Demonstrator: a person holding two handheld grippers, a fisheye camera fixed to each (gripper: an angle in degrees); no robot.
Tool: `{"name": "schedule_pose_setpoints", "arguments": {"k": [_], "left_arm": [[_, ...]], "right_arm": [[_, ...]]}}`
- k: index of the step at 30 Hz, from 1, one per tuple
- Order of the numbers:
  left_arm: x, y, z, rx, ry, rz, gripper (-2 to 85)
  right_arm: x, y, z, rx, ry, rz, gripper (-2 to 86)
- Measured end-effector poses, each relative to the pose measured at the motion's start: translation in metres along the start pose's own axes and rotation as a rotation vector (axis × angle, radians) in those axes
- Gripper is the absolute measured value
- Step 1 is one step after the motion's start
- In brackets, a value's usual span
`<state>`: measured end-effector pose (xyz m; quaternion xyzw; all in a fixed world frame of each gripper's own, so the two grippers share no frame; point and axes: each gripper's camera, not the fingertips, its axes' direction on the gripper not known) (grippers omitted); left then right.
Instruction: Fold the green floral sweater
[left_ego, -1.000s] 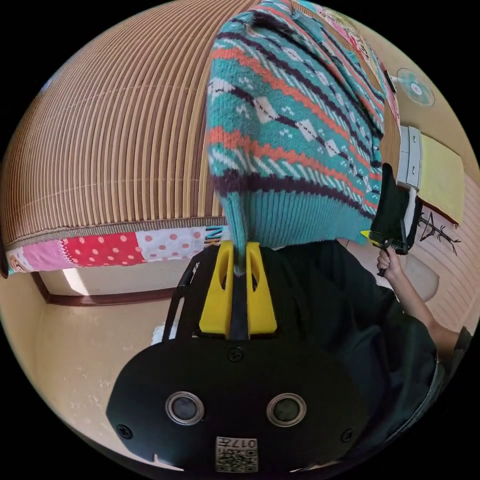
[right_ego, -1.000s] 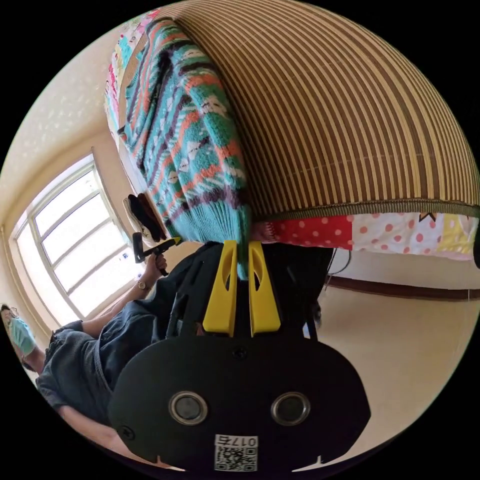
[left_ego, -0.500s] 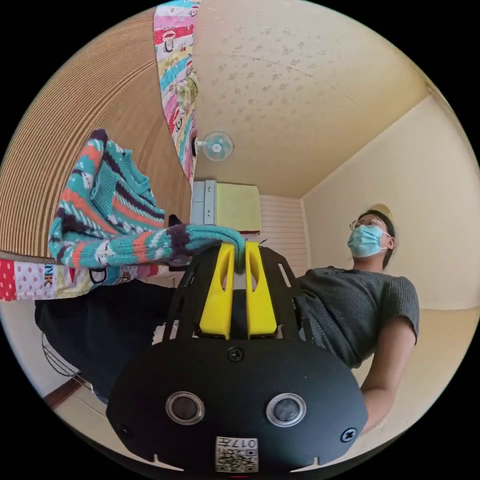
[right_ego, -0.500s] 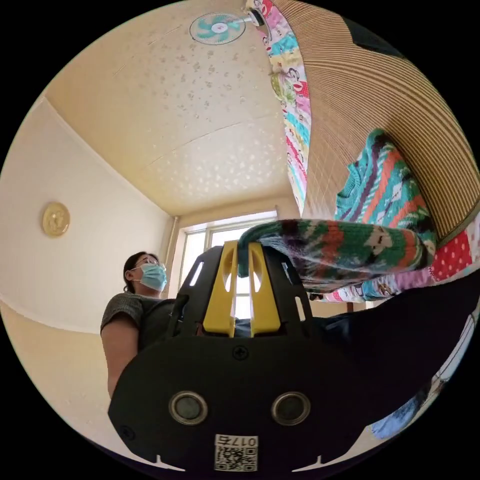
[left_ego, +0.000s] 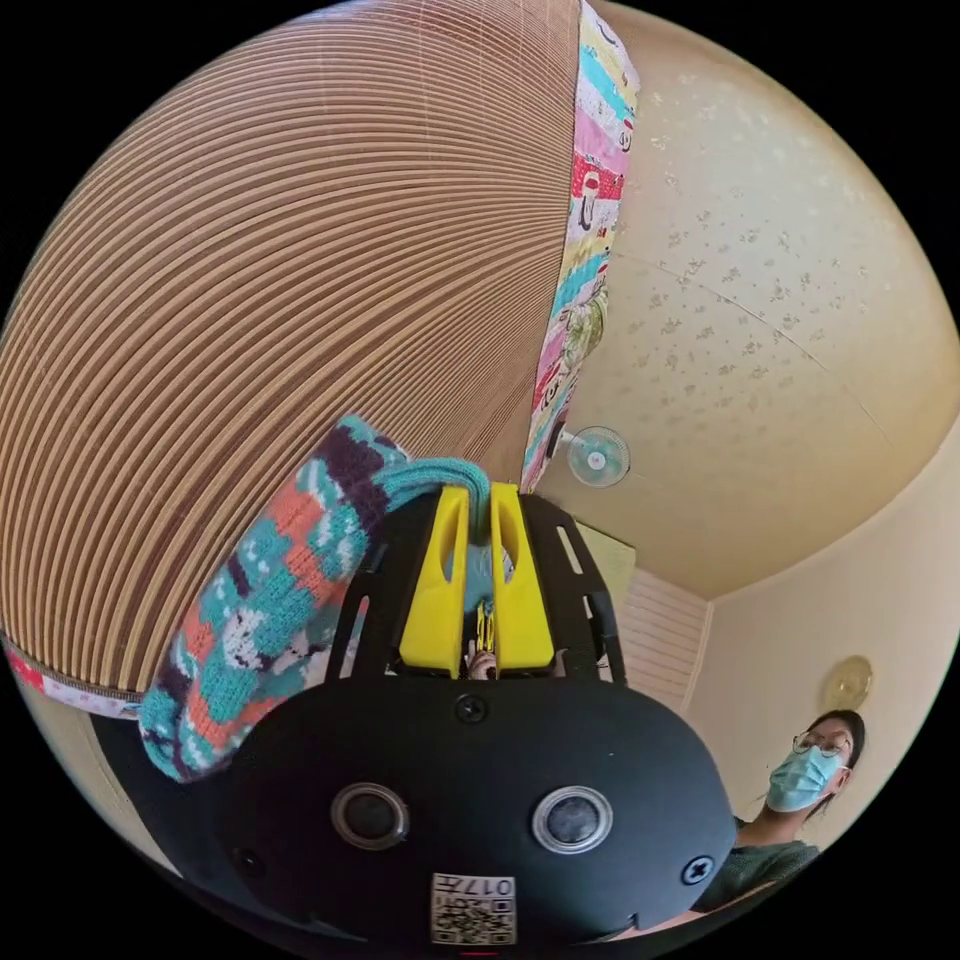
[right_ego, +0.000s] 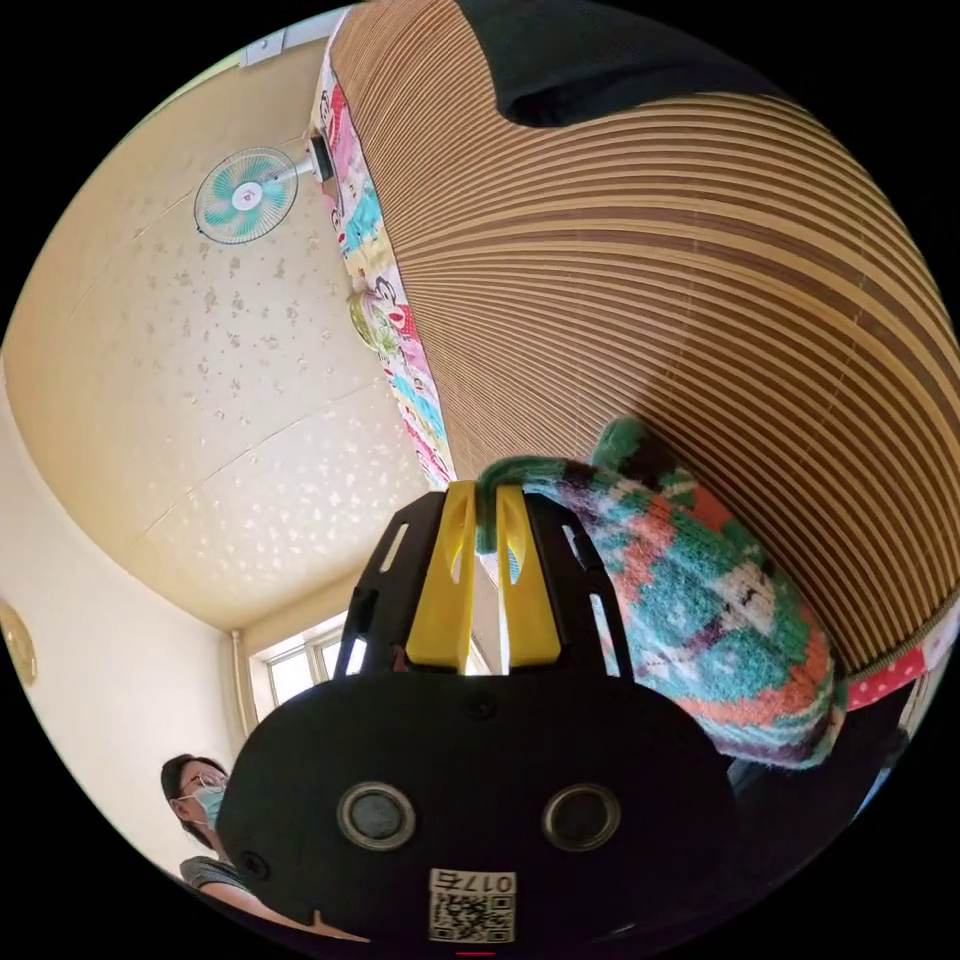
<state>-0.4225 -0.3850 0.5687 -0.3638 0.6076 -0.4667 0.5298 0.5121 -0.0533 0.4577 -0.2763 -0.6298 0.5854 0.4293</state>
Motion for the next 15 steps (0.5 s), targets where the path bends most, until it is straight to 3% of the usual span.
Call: {"name": "schedule_pose_setpoints", "arguments": {"k": [3, 5, 8, 12, 15], "left_arm": [[-0.001, -0.015, 0.018, -0.044, -0.121, 0.078, 4.8], [0.004, -0.014, 0.024, -0.117, -0.081, 0.174, 6.6], [0.024, 0.018, -0.006, -0.122, -0.138, 0.377, 9.0], [0.005, 0.071, -0.054, -0.085, -0.344, 0.404, 12.6], [-0.046, 0.107, -0.064, -0.127, -0.509, 0.349, 14.6]], "right_arm": [[0.012, -0.011, 0.022, -0.007, 0.053, -0.045, 8.7], [0.002, -0.013, 0.033, -0.032, 0.113, -0.109, 11.5], [-0.037, 0.001, 0.061, -0.162, 0.336, -0.314, 13.4], [-0.066, 0.075, 0.126, -0.355, 0.702, -0.583, 13.5], [-0.039, 0.134, 0.195, -0.577, 0.749, -0.624, 13.7]]}}
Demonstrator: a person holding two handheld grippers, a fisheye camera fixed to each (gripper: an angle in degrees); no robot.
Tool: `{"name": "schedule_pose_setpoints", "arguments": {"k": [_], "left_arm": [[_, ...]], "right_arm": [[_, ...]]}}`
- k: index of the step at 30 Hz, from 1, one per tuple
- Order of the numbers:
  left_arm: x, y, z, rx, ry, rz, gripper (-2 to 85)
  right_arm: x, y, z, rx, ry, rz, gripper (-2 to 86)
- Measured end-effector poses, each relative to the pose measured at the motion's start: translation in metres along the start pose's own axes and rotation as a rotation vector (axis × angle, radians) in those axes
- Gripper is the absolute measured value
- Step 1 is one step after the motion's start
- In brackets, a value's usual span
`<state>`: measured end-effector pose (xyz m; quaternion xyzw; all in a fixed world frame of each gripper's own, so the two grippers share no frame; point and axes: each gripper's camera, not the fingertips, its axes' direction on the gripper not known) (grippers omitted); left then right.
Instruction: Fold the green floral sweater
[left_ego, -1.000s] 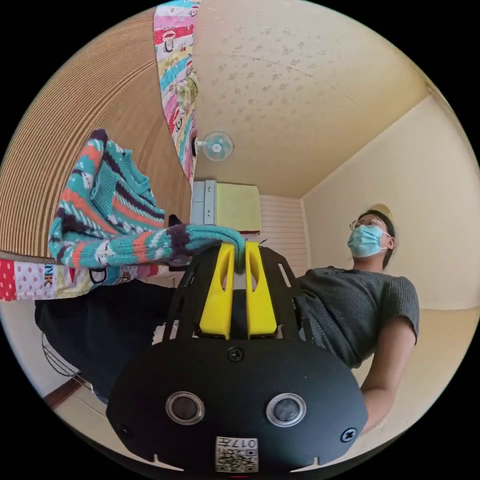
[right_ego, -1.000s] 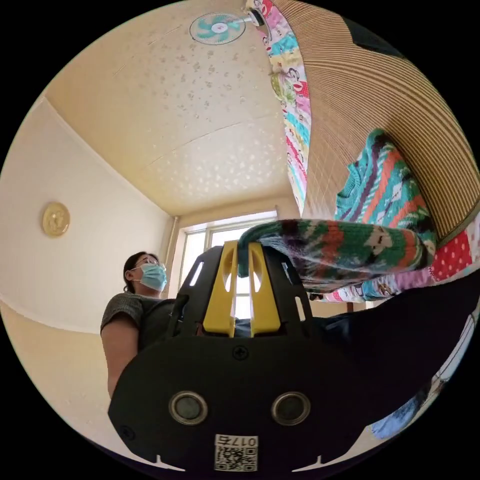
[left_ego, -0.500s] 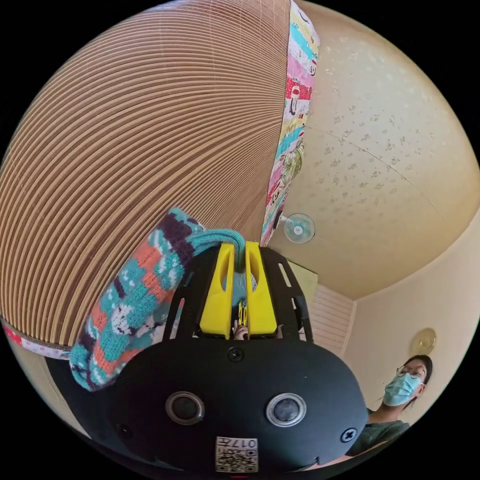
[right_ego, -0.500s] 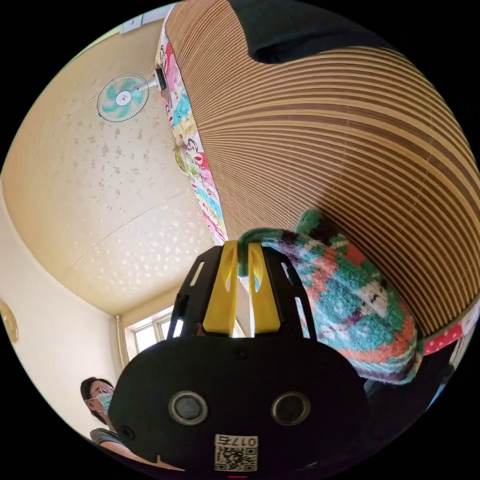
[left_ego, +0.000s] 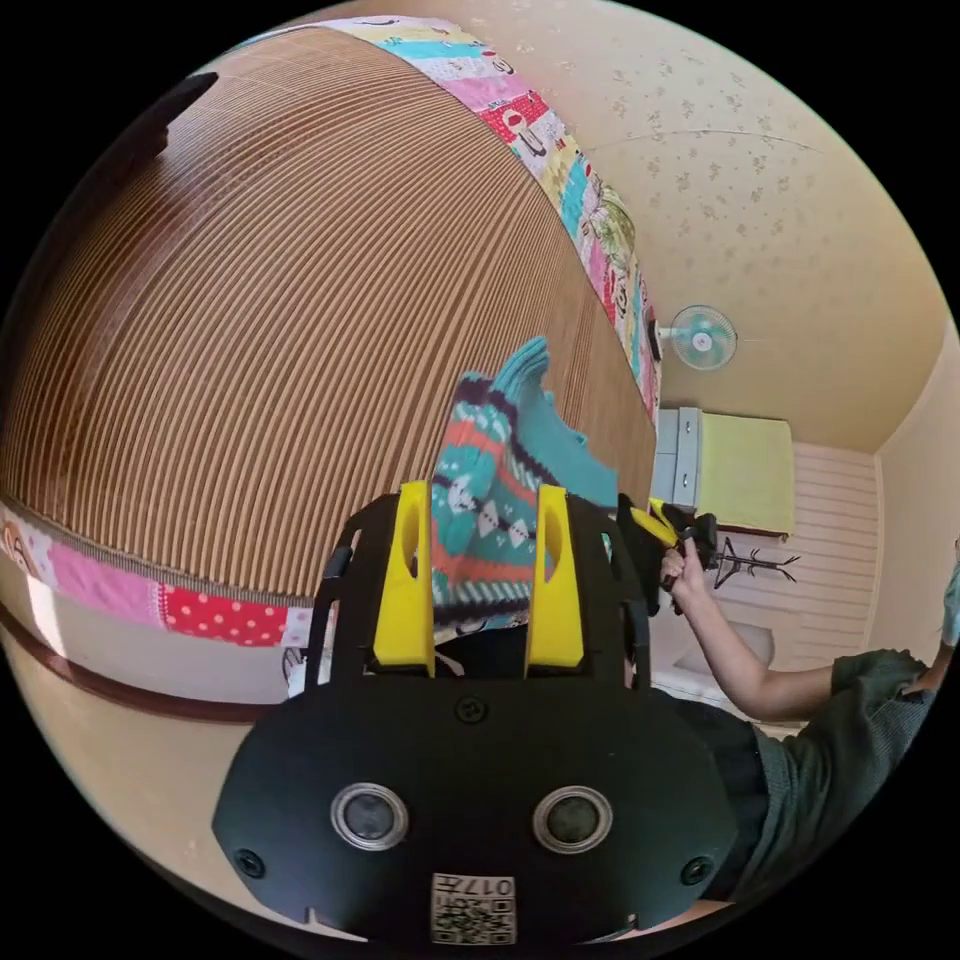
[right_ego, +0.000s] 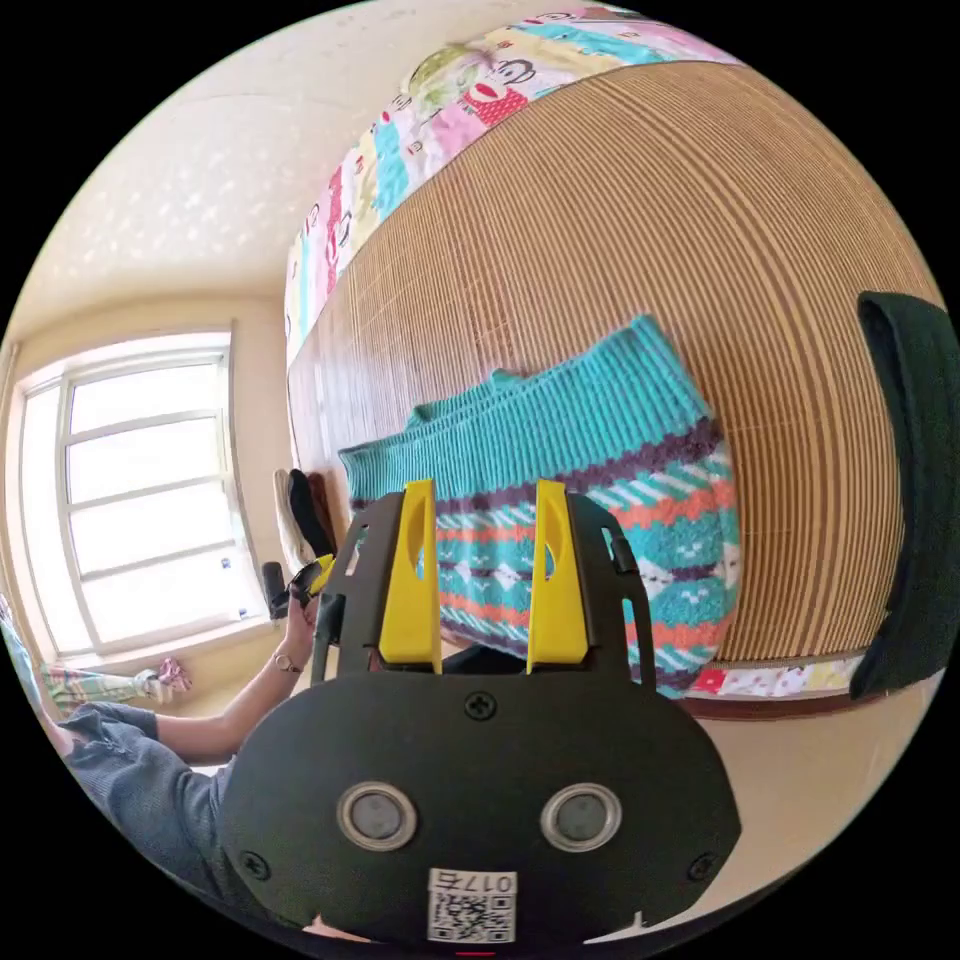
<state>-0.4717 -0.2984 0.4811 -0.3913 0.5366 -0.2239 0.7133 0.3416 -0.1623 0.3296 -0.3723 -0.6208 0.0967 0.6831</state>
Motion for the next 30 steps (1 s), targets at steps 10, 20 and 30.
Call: {"name": "schedule_pose_setpoints", "arguments": {"k": [10, 20, 30], "left_arm": [[-0.098, 0.070, 0.129, -0.157, 0.233, -0.203, 12.6], [0.047, 0.115, 0.125, -0.071, 0.056, 0.290, 7.5], [0.105, 0.155, 0.182, -0.052, -0.229, 0.496, 8.6]], "right_arm": [[-0.145, -0.027, 0.232, -0.370, -0.039, -0.067, 17.6], [-0.264, -0.060, 0.331, -0.740, 0.479, -0.191, 25.5], [-0.277, -0.052, 0.340, -0.922, 0.864, -0.477, 8.9]]}}
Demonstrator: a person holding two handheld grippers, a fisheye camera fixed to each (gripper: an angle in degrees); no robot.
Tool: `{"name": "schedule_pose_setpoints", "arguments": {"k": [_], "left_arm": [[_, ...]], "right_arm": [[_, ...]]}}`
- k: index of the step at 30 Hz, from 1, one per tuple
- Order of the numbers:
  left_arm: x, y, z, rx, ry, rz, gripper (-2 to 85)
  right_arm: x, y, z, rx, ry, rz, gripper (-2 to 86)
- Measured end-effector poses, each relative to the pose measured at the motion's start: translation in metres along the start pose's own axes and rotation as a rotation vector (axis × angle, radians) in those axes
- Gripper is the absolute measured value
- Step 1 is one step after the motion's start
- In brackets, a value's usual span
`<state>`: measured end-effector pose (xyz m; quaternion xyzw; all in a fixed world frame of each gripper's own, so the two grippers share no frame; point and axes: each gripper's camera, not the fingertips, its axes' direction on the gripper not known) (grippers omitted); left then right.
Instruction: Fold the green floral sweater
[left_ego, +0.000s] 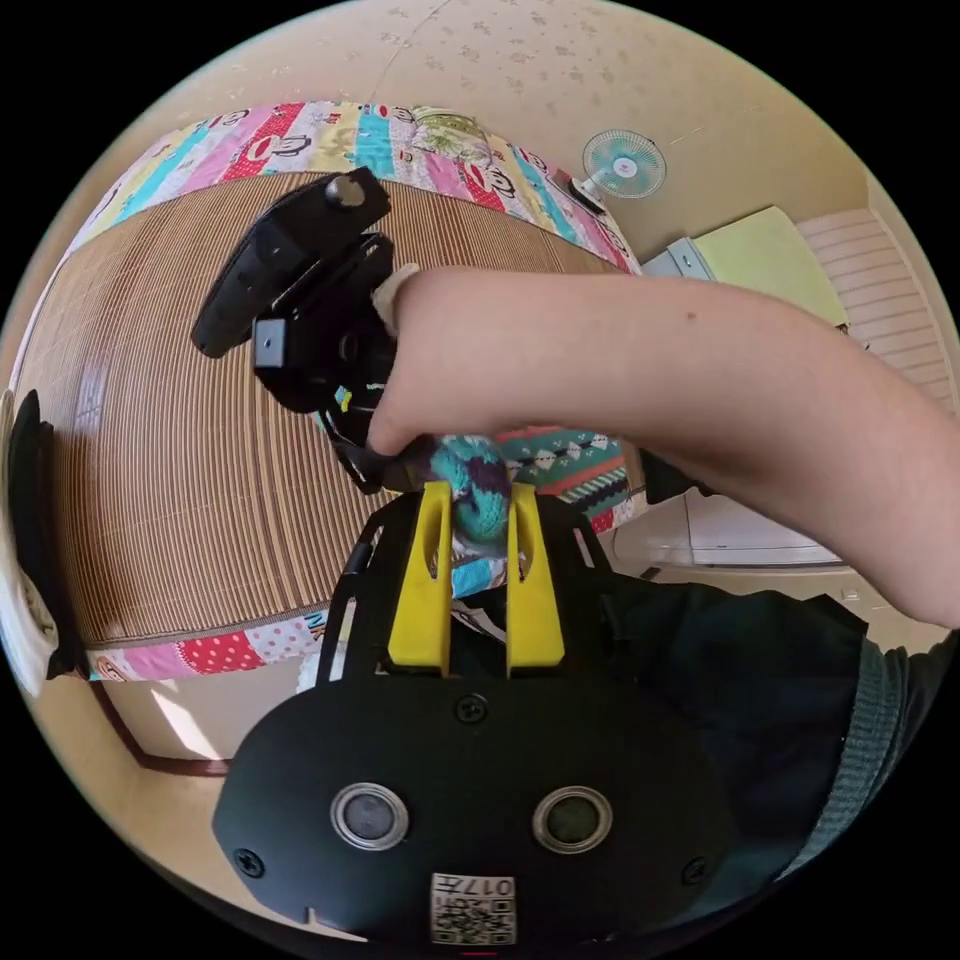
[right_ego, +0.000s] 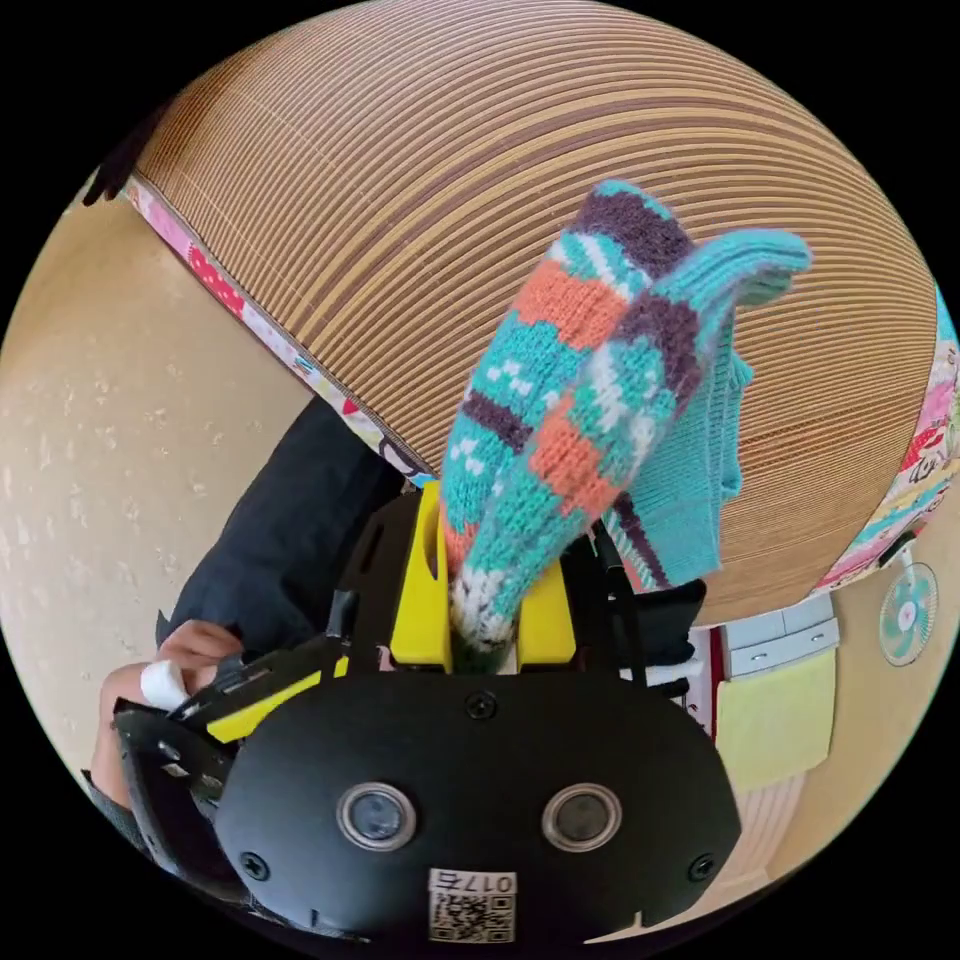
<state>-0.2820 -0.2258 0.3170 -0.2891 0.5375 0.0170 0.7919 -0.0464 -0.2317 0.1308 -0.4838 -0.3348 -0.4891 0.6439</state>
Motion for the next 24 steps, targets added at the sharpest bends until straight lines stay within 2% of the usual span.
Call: {"name": "schedule_pose_setpoints", "arguments": {"k": [2, 4, 8, 10, 14, 18, 21, 24], "left_arm": [[-0.021, 0.028, -0.014, 0.097, 0.150, -0.005, 9.2], [-0.039, 0.049, -0.022, 0.163, 0.265, -0.035, 9.8], [-0.060, 0.070, 0.003, 0.127, 0.278, -0.109, 7.9], [-0.056, 0.065, 0.028, 0.083, 0.283, -0.103, 8.4], [-0.031, 0.034, 0.104, 0.013, 0.364, -0.066, 10.1], [-0.030, 0.010, 0.179, -0.042, 0.371, -0.126, 12.2], [-0.040, -0.005, 0.229, -0.091, 0.329, -0.169, 14.2], [-0.053, -0.018, 0.258, -0.139, 0.268, -0.185, 16.9]], "right_arm": [[0.032, 0.048, -0.011, 0.160, -0.140, -0.053, 8.5], [0.087, 0.136, -0.013, 0.413, -0.329, -0.142, 8.3], [0.188, 0.284, 0.032, 0.800, -0.556, -0.245, 8.1], [0.250, 0.361, 0.089, 0.978, -0.656, -0.237, 8.1], [0.326, 0.417, 0.193, 1.071, -0.836, -0.078, 7.8], [0.364, 0.411, 0.294, 0.912, -0.968, 0.152, 9.1], [0.376, 0.419, 0.322, 0.877, -1.036, 0.233, 13.7], [0.385, 0.453, 0.318, 0.971, -1.042, 0.346, 16.2]]}}
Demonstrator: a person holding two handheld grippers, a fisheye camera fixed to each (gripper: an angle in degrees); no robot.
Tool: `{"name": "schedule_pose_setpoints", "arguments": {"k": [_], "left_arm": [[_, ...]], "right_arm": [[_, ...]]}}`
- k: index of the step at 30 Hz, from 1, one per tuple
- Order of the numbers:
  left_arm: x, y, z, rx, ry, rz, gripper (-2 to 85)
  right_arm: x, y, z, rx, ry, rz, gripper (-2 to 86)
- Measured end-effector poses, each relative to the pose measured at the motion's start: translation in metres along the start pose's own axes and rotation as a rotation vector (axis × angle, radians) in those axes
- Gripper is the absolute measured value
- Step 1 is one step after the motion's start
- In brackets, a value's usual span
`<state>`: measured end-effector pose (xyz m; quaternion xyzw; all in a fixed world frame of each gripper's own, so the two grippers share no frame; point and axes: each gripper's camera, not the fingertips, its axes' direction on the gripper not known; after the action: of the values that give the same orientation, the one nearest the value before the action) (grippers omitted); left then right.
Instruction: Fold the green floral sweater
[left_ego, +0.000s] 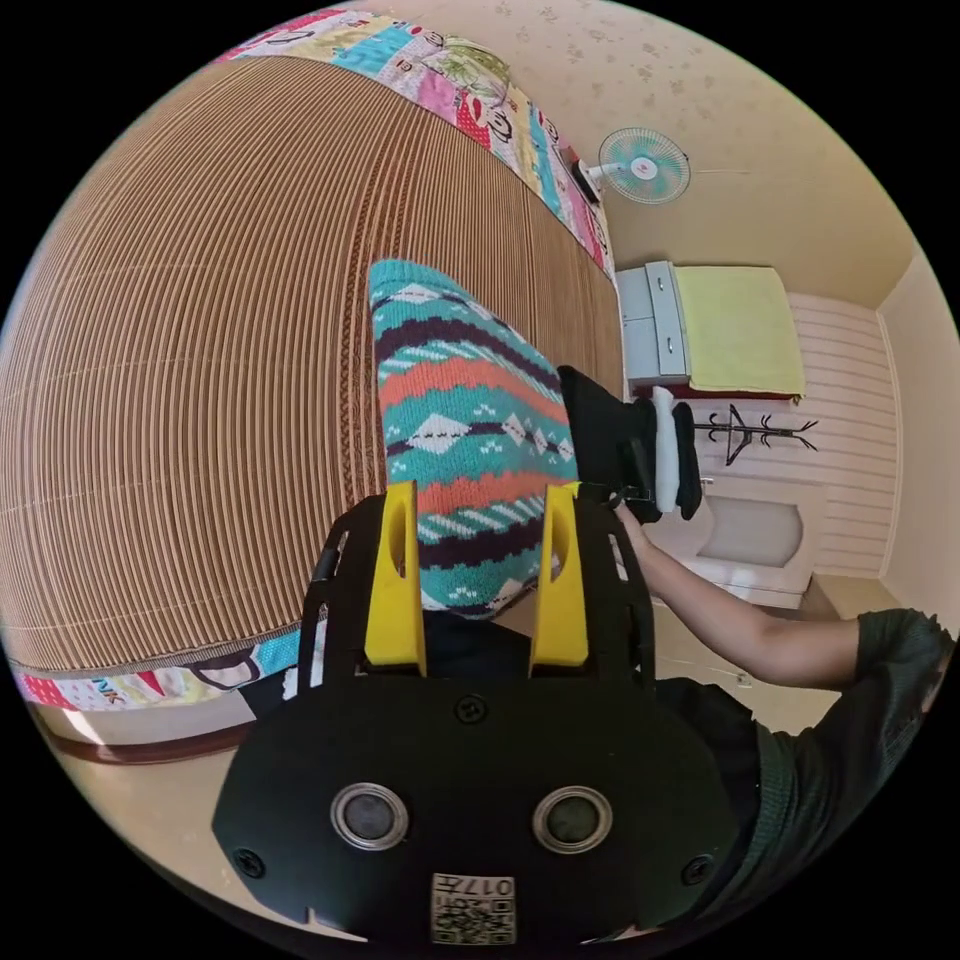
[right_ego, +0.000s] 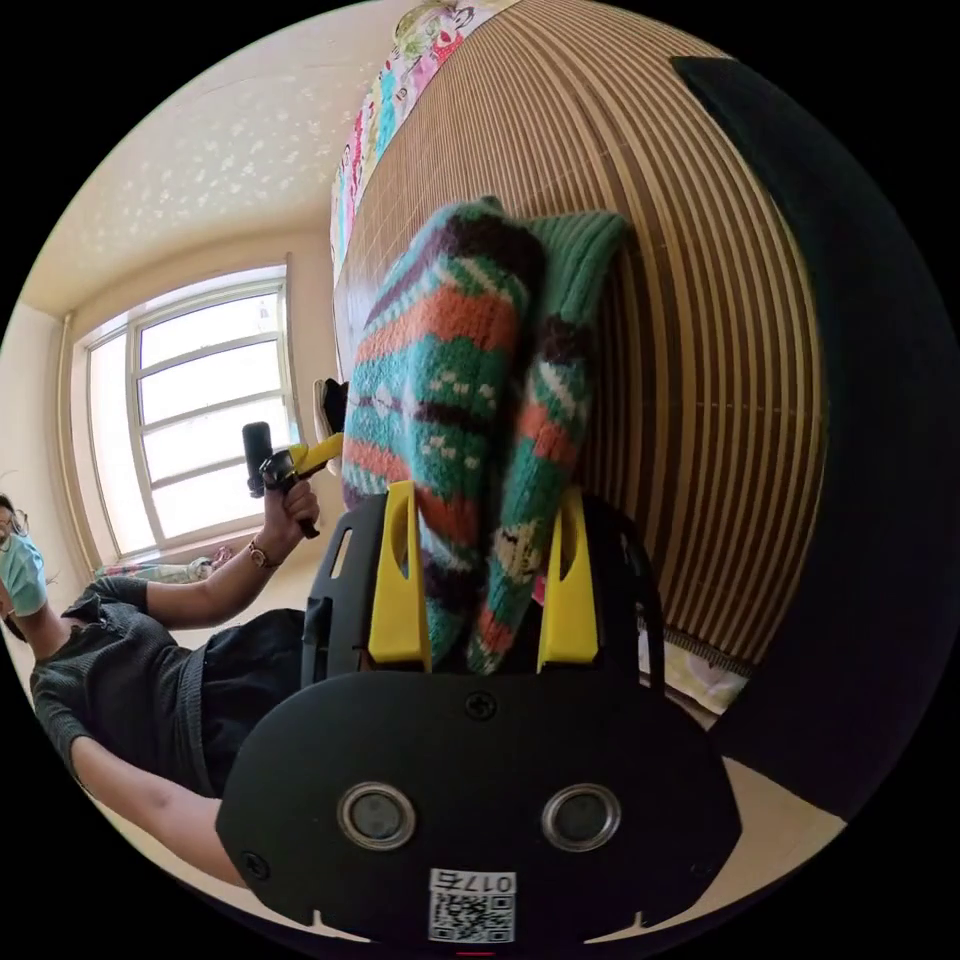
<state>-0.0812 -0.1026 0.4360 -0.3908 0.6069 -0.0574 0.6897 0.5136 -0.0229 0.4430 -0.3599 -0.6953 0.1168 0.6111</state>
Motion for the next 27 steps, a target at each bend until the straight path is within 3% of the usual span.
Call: {"name": "schedule_pose_setpoints", "arguments": {"k": [5, 8, 9, 10, 11, 13, 15, 18, 20, 22, 27], "left_arm": [[0.032, 0.004, -0.008, 0.117, -0.081, 0.211, 13.1], [0.046, 0.014, 0.022, -0.010, -0.050, 0.348, 10.3], [0.046, 0.017, 0.034, -0.049, -0.128, 0.359, 9.1], [0.044, 0.030, 0.059, -0.089, -0.355, 0.390, 6.5], [0.037, 0.049, 0.081, -0.070, -0.453, 0.473, 4.9], [0.011, 0.057, 0.103, -0.078, -0.494, 0.431, 3.5], [-0.014, 0.049, 0.096, -0.066, -0.416, 0.335, 2.7], [-0.059, 0.031, 0.050, -0.025, -0.163, 0.075, 2.5], [-0.097, 0.035, -0.002, 0.138, 0.002, -0.040, 4.7], [-0.129, 0.034, -0.032, 0.202, 0.043, -0.107, 8.1], [-0.214, -0.005, -0.025, 0.031, 0.085, -0.160, 17.2]], "right_arm": [[-0.038, -0.002, -0.004, -0.088, 0.088, -0.061, 14.2], [-0.052, -0.008, -0.006, -0.068, 0.090, -0.077, 13.0], [-0.060, -0.006, -0.014, 0.003, 0.112, -0.093, 11.8], [-0.068, -0.003, -0.019, 0.072, 0.141, -0.091, 11.0], [-0.071, -0.001, -0.019, 0.093, 0.147, -0.096, 10.8], [-0.079, -0.001, -0.004, 0.062, 0.257, -0.097, 10.8], [-0.079, 0.001, -0.006, 0.080, 0.296, -0.068, 11.8], [-0.077, 0.006, -0.027, 0.125, 0.166, -0.045, 14.2], [-0.074, 0.009, -0.036, 0.110, 0.077, -0.056, 16.0], [-0.067, 0.008, -0.041, 0.049, -0.027, -0.073, 19.7], [-0.066, -0.011, -0.016, -0.141, -0.139, -0.090, 23.2]]}}
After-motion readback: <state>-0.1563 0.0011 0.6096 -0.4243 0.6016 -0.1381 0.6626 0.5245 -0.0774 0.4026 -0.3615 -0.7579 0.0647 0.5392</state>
